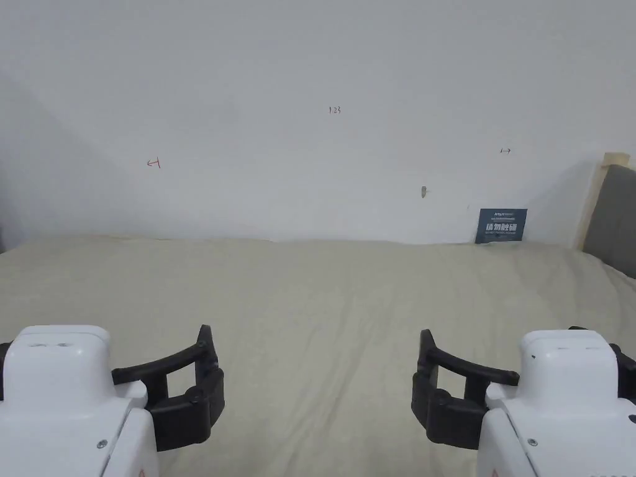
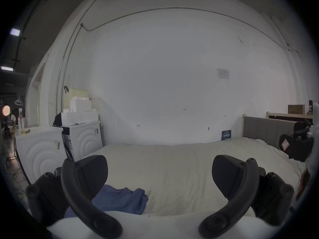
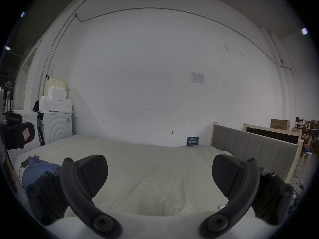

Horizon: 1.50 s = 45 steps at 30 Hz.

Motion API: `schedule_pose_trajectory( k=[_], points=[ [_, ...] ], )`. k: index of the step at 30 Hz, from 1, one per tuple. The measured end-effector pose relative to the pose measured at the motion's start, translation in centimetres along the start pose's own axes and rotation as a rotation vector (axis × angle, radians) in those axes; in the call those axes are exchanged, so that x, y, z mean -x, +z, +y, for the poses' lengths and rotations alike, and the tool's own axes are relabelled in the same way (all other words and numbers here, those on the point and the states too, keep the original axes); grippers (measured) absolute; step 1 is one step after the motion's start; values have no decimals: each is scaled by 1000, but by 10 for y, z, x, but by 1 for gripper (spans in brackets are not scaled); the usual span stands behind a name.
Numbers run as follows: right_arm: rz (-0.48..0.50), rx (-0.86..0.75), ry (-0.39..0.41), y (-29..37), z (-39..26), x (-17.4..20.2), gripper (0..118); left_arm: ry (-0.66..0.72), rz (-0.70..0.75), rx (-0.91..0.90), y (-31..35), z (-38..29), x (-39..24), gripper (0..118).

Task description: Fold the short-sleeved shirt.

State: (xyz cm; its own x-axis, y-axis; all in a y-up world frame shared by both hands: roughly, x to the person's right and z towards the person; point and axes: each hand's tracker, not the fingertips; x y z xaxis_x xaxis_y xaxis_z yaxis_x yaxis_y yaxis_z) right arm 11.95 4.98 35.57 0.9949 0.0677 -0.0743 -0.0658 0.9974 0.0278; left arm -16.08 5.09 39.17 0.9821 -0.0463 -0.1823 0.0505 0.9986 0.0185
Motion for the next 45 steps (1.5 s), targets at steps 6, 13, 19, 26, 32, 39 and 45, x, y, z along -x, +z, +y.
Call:
schedule_pose_trajectory(
  k=[6,13,19,26,32,39,45],
  points=[
    [18,2,-14,-1,-4,-5,118,0,6,19,0,1,0,118],
    [85,-18,-76,6,-4,-11,118,-35,14,-7,6,2,-7,104],
    [125,10,-3,5,-3,-7,116,-33,24,11,2,1,-6,45],
    [122,-5,-143,5,-4,-13,36,-34,20,34,2,1,-4,5],
    [76,-2,-158,7,-2,-5,3,-65,18,42,2,0,-9,0],
    [107,38,-148,5,1,2,2,-42,17,62,-1,-1,-9,0],
    [119,42,-132,4,6,11,2,-33,10,83,-2,-4,-4,0]
  ],
)
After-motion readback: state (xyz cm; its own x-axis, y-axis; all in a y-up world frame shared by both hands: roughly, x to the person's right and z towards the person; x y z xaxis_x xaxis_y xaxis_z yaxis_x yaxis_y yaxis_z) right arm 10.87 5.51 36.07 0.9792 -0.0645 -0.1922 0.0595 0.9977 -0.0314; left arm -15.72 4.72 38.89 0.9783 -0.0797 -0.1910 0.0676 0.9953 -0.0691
